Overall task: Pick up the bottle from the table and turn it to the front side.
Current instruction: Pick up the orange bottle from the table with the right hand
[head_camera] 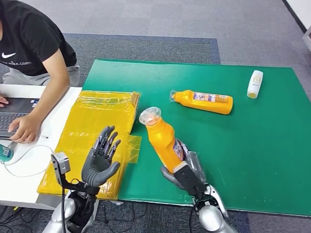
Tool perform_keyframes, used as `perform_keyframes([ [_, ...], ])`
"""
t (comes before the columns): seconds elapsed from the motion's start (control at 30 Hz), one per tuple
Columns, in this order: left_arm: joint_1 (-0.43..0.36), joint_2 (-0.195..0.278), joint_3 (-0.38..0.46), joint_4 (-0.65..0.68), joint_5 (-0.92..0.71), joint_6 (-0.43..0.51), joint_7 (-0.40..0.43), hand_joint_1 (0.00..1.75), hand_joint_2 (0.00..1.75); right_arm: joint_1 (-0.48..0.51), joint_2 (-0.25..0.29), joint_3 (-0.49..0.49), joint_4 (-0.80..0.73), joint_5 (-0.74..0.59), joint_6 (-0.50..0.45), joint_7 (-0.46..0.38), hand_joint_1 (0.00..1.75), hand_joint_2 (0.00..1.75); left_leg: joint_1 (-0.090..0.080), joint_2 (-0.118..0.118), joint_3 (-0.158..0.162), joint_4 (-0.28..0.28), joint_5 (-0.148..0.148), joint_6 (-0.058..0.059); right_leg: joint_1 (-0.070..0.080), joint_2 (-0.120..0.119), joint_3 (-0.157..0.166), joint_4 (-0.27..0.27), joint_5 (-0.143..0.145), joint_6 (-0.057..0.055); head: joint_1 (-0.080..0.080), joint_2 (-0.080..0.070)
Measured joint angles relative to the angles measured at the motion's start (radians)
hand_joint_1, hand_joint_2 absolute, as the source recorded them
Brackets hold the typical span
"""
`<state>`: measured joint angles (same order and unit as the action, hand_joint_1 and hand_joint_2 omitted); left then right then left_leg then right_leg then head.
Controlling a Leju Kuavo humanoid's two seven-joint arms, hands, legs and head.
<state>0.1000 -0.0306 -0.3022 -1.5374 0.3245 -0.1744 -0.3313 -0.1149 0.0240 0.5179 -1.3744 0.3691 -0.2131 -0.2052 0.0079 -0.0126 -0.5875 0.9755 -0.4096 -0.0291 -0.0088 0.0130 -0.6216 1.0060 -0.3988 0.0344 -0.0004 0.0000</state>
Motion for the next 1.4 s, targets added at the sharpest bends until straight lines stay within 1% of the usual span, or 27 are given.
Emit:
perform_keyframes([
  [0.07,-0.012,-0.001,-0.007,0.001,0.038,-0.027,0.017,0.00,1.75,-0.006,0.000,0.010,0.006,0.000,-0.002,-0.009,1.75,1.75,0.000,0.000,0.000,0.000,0.000,0.000,0.000,0.000,0.000,0.000,0.000,0.000,0.000,0.000],
  [0.13,-0.028,-0.001,-0.017,0.003,0.041,-0.033,0.021,0.00,1.75,-0.009,0.001,0.017,0.012,-0.001,-0.007,-0.017,1.75,1.75,0.000,0.000,0.000,0.000,0.000,0.000,0.000,0.000,0.000,0.000,0.000,0.000,0.000,0.000],
  [0.57,-0.109,0.006,-0.087,0.031,0.008,-0.029,0.060,0.00,1.75,0.008,0.003,0.040,0.020,-0.006,-0.042,-0.033,1.75,1.75,0.000,0.000,-0.001,0.000,0.000,0.000,0.000,0.000,-0.001,0.000,0.000,0.000,0.000,0.000],
  [0.73,-0.136,0.009,-0.101,0.057,0.048,-0.028,0.078,0.00,1.75,0.013,0.007,0.042,0.009,-0.078,-0.025,-0.096,1.75,1.75,0.000,0.000,-0.001,0.000,0.000,0.000,0.000,0.000,-0.001,0.000,0.000,0.000,0.000,0.000],
  [0.8,-0.144,0.010,-0.104,0.067,0.062,-0.029,0.079,0.00,1.75,0.013,0.007,0.044,-0.003,-0.091,-0.021,-0.107,1.75,1.75,0.000,0.000,-0.001,0.000,0.000,0.000,0.000,0.000,-0.002,0.000,0.000,0.000,0.000,0.000],
  [1.0,-0.152,0.012,-0.107,0.076,0.071,-0.030,0.079,0.00,1.75,0.013,0.007,0.047,-0.015,-0.097,-0.020,-0.109,1.75,1.75,0.000,0.000,-0.001,0.000,0.000,0.000,0.000,0.000,-0.002,0.000,0.000,0.000,0.000,0.000],
  [1.13,-0.199,0.016,-0.116,0.110,0.120,-0.051,0.101,0.00,1.75,0.007,0.007,0.057,-0.025,-0.125,0.001,-0.099,1.75,1.75,0.000,0.000,-0.001,0.000,0.000,0.000,0.000,0.000,-0.002,0.000,0.000,0.000,0.000,0.000],
  [1.23,-0.215,0.018,-0.124,0.130,0.126,-0.048,0.114,0.00,1.75,0.003,0.007,0.062,-0.025,-0.159,0.027,-0.096,1.75,1.75,0.000,0.000,-0.002,0.000,0.000,0.000,0.000,0.000,-0.002,0.000,0.000,0.000,0.000,0.000],
  [1.4,-0.237,0.023,-0.137,0.152,0.120,-0.048,0.115,0.00,1.75,-0.004,0.007,0.067,-0.027,-0.170,0.037,-0.094,1.75,1.75,0.000,0.000,-0.002,0.000,0.000,0.000,0.000,0.000,-0.002,0.000,0.000,0.000,0.000,0.000],
])
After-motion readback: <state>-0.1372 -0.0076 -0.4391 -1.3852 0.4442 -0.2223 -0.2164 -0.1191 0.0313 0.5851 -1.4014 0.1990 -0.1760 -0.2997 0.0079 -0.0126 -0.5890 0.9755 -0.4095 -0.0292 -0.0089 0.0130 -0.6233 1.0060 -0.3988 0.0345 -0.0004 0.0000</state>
